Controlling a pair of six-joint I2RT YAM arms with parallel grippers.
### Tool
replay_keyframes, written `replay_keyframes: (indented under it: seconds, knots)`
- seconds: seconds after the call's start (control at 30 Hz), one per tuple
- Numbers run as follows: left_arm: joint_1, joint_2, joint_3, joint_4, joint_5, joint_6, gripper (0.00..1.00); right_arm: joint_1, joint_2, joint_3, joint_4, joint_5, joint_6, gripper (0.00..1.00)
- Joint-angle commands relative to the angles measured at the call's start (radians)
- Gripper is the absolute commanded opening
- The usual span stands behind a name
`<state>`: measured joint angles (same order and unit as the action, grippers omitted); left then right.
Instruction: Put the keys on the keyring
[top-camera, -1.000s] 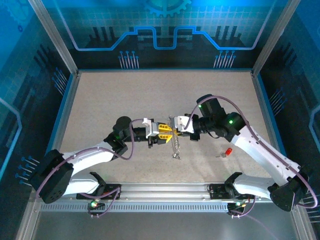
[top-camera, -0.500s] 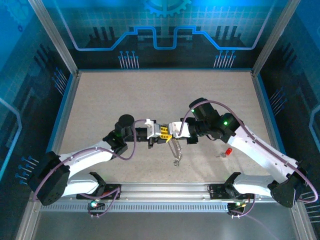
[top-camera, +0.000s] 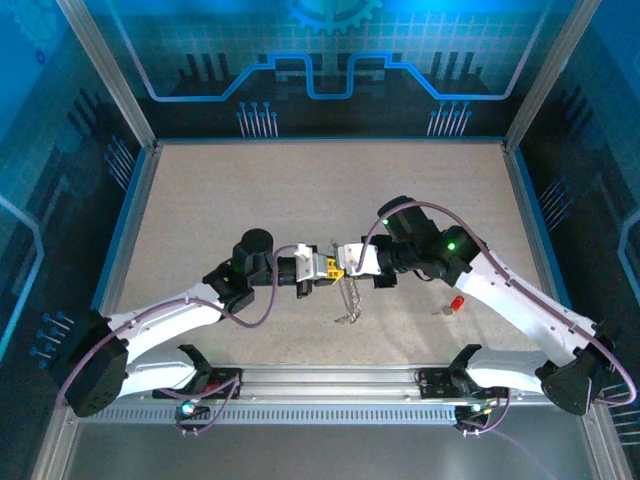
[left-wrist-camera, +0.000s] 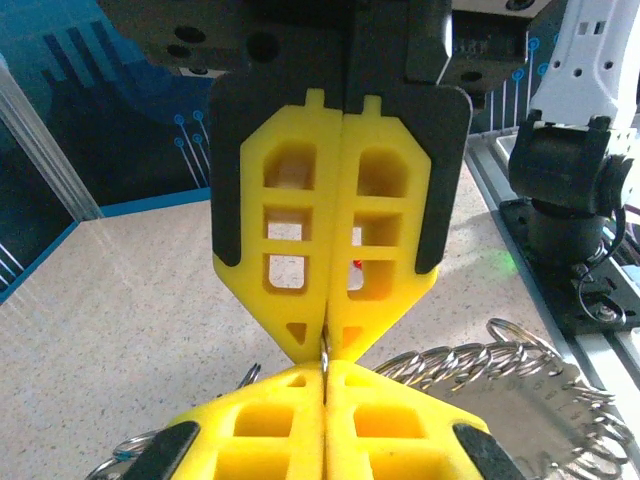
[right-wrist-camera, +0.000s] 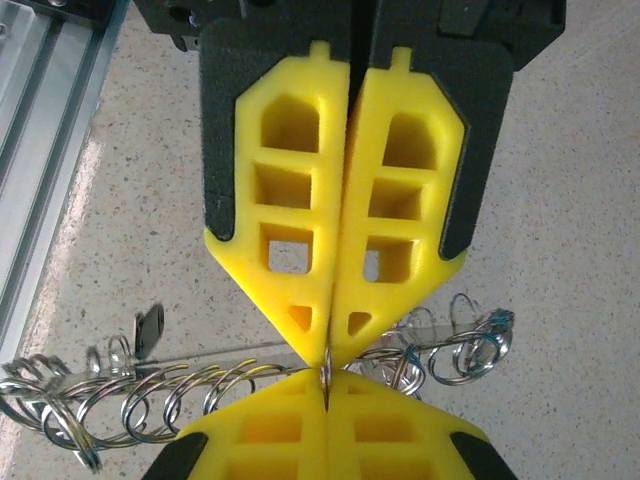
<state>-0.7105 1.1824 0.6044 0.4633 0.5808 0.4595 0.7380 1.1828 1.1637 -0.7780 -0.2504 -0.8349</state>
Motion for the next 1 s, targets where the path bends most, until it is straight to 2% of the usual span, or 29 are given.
replay_keyframes:
  seconds: [0.0,0.07,0.33,0.37,0.4,0.7,0.97]
  knots:
    - [-0.021,-0.007,0.023,-0.063,-0.046,0.051,0.06,0.017,-0.003,0.042,0.035,-0.029,0.016,0.00]
    - [-0.027,-0.005,0.024,-0.063,-0.057,0.060,0.00,0.019,-0.005,0.039,0.040,-0.029,0.021,0.00]
    - [-0.034,-0.038,0.005,-0.031,-0.077,0.085,0.00,0.006,-0.026,0.001,0.065,-0.064,0.036,0.01]
    - [-0.033,-0.045,0.000,-0.013,-0.070,0.079,0.00,-0.004,-0.028,-0.007,0.072,-0.078,0.043,0.09]
    - [-0.034,-0.049,-0.005,0.009,-0.065,0.068,0.00,-0.013,-0.034,-0.022,0.081,-0.100,0.046,0.13]
    - [-0.033,-0.053,-0.011,0.145,-0.027,-0.037,0.00,-0.115,-0.108,-0.130,0.209,-0.242,0.123,0.21]
    - [-0.033,-0.041,-0.023,0.231,-0.005,-0.072,0.00,-0.178,-0.167,-0.202,0.282,-0.361,0.179,0.20]
